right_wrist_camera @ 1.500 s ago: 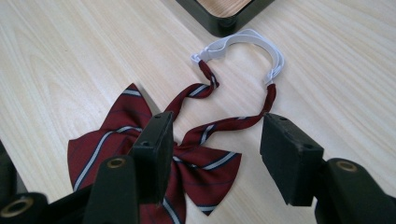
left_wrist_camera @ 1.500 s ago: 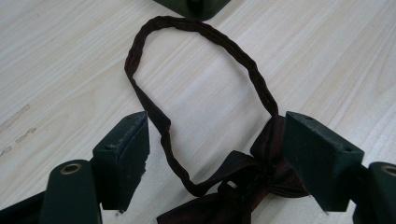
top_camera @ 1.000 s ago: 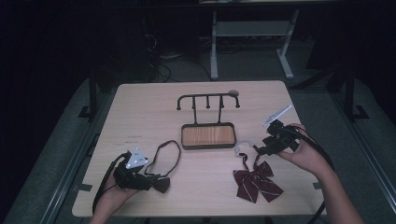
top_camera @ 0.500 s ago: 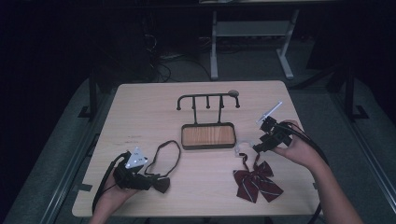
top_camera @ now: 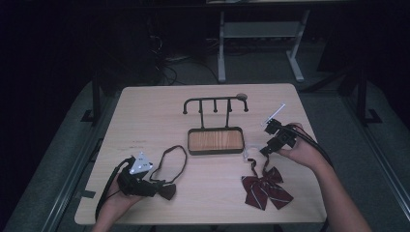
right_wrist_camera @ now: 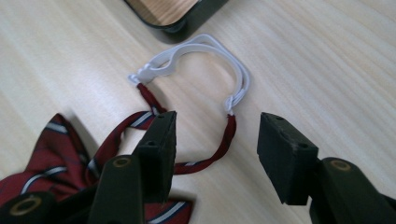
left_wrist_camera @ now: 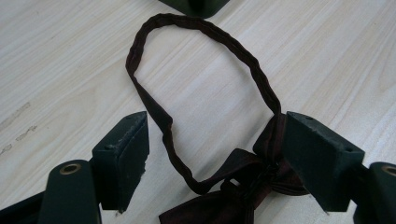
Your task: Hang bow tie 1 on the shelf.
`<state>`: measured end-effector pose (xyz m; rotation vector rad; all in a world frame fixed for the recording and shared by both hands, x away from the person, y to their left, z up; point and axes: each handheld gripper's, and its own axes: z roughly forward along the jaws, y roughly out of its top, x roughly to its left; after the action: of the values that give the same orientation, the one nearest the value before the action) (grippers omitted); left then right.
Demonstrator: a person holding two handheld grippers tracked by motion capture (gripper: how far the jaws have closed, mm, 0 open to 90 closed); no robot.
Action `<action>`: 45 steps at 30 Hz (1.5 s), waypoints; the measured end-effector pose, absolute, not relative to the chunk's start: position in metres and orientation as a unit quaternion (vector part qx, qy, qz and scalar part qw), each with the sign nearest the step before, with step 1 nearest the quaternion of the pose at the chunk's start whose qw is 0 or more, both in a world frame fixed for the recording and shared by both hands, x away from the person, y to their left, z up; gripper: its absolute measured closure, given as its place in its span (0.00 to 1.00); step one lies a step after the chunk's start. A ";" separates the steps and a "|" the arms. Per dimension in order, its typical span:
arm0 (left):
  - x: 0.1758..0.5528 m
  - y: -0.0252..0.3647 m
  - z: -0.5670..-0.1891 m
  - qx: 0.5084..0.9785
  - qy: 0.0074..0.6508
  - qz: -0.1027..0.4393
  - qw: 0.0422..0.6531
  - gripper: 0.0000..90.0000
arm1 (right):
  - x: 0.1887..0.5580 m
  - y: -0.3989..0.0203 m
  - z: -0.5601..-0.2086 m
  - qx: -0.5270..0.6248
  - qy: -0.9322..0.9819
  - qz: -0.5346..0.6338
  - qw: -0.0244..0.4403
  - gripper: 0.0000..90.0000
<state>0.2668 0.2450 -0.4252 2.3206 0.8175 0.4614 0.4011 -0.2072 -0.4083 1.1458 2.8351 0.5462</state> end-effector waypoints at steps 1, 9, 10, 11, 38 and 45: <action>0.267 0.245 -0.425 0.880 0.310 0.175 0.314 0.27 | 0.403 -0.206 -0.410 0.372 0.912 0.172 0.018 0.53; 0.267 0.246 -0.425 0.880 0.311 0.174 0.314 0.27 | 0.410 -0.197 -0.420 0.376 0.914 0.148 0.024 0.58; 0.267 0.246 -0.425 0.880 0.310 0.175 0.314 0.27 | 0.411 -0.195 -0.421 0.379 0.914 0.144 0.025 0.59; 0.268 0.246 -0.425 0.880 0.311 0.174 0.314 0.27 | 0.412 -0.195 -0.422 0.377 0.914 0.145 0.025 0.59; 0.268 0.246 -0.425 0.882 0.307 0.173 0.313 0.27 | 0.418 -0.179 -0.437 0.386 0.916 0.096 0.044 0.78; 0.268 0.246 -0.425 0.882 0.308 0.172 0.313 0.27 | 0.419 -0.179 -0.438 0.385 0.917 0.089 0.051 0.85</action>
<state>0.2678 0.2459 -0.4248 2.3268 0.8112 0.4550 0.4188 -0.1787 -0.4380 1.1710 2.7922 0.2713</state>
